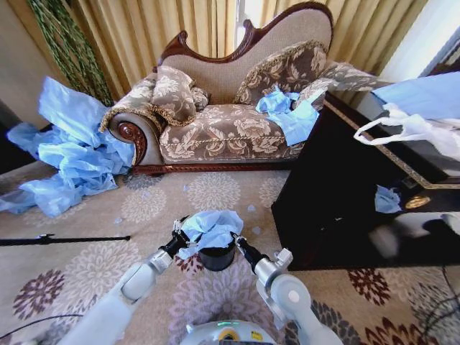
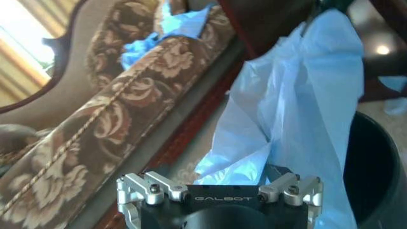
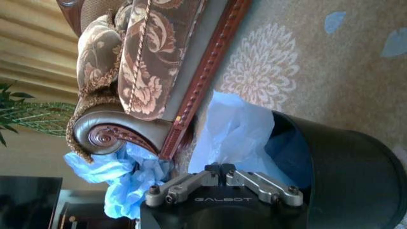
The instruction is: Place a garbage bag over the trash bin.
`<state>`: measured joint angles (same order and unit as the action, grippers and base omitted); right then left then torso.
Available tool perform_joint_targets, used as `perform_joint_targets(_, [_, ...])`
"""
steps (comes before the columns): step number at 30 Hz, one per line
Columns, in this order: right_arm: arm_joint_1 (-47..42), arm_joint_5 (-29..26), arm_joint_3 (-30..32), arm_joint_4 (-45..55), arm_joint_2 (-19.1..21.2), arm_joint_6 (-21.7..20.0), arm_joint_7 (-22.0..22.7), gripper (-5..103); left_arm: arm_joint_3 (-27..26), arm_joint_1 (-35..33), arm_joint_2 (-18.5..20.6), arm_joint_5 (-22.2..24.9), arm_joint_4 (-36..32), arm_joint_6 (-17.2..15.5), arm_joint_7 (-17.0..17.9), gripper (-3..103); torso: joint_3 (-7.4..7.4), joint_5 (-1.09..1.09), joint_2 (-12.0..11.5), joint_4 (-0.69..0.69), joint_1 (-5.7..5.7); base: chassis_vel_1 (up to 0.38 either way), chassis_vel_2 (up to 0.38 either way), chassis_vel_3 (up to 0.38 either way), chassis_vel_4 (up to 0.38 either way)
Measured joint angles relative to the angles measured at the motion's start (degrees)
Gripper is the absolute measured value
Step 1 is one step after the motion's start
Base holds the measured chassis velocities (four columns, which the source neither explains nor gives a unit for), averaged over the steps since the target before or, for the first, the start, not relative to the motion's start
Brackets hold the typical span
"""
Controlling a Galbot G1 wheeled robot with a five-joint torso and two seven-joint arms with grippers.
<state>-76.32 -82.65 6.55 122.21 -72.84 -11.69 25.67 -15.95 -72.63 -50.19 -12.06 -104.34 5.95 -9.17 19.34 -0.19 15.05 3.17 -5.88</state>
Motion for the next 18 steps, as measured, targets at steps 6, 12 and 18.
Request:
perform_joint_targets(6, [-0.05,0.89,0.07,-0.05,-0.22,-0.02,-0.25,0,1.62,5.26,0.8,-2.65,3.58,1.08,-4.07,100,0.0,0.0,0.0,-0.01,0.0,0.0,0.0,0.0,0.0])
perform_joint_targets(12, [0.02,1.93,-0.29,-0.72,-0.64,-0.17,-0.57,0,2.74,8.87,0.35,-0.51,6.07,1.61,-2.92,95,0.0,-0.01,0.0,0.0,0.0,0.0,0.0,0.0,0.0])
perform_joint_targets(18, [0.37,2.79,-0.58,-1.26,-0.4,-0.63,-0.57,0,2.63,8.49,-0.2,3.04,5.77,1.91,-4.1,73,0.0,-0.01,0.0,-0.01,0.0,0.0,0.0,0.0,0.0])
